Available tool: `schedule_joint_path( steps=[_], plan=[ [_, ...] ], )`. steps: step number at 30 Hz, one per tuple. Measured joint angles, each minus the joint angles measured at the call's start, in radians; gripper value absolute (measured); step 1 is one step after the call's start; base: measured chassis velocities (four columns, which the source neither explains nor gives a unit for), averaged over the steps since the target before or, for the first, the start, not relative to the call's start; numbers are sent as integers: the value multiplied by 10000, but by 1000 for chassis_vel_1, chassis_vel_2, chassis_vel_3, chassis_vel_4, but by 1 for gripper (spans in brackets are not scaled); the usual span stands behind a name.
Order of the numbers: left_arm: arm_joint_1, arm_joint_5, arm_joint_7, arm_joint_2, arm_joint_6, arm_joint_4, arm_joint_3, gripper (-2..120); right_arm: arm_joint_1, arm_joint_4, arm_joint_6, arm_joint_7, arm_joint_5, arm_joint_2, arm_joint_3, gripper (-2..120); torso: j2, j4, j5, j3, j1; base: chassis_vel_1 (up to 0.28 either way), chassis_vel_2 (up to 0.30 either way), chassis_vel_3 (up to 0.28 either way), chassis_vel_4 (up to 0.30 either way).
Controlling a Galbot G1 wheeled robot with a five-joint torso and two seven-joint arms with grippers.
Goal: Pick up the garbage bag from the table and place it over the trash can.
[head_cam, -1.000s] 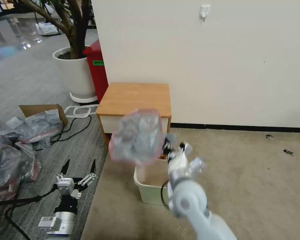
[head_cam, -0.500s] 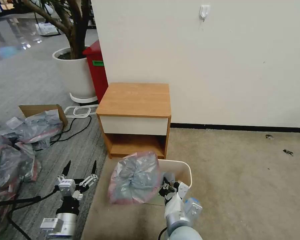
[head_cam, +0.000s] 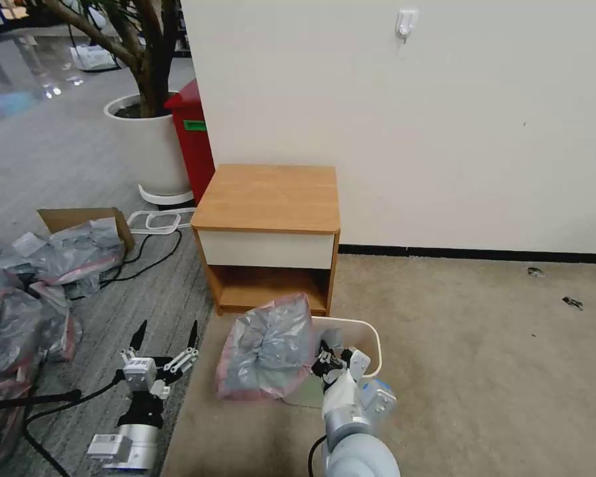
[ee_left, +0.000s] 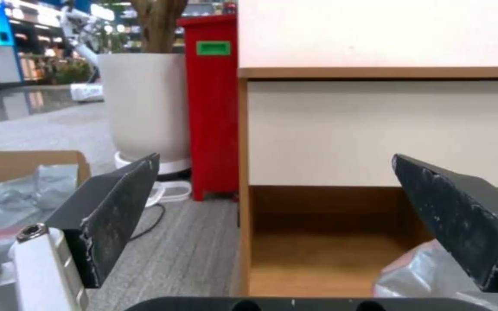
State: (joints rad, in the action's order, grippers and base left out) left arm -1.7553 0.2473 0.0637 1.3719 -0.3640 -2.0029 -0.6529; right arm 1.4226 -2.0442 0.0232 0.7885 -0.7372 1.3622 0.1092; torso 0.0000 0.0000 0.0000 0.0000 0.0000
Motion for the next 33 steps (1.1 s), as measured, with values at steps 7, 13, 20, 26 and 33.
schedule_joint_path(
  steps=[7,13,20,26,33],
  plan=[
    [-14,227,7,-381,438,-360,234,100,-15,-150,406,599,361,-135,-174,39,0,-1,0,0,0,0,0,0,0],
    [-223,1006,1294,-972,1049,-1076,337,100,225,-727,572,947,1501,-302,-489,63,0,-1,0,0,0,0,0,0,0],
    [-171,1065,1623,-1766,325,-1631,574,100,451,-1235,177,719,2872,-139,-1597,92,0,0,0,-1,0,0,0,0,0],
    [138,452,-303,-2574,1437,-2531,1457,100,825,-1605,-90,495,3155,101,-1938,100,0,0,0,0,0,0,0,0,0],
    [1203,3733,-1600,-3289,6368,-2954,2394,100,1335,-1818,-506,151,3618,405,-1935,100,0,0,0,0,0,0,0,0,0]
  ],
)
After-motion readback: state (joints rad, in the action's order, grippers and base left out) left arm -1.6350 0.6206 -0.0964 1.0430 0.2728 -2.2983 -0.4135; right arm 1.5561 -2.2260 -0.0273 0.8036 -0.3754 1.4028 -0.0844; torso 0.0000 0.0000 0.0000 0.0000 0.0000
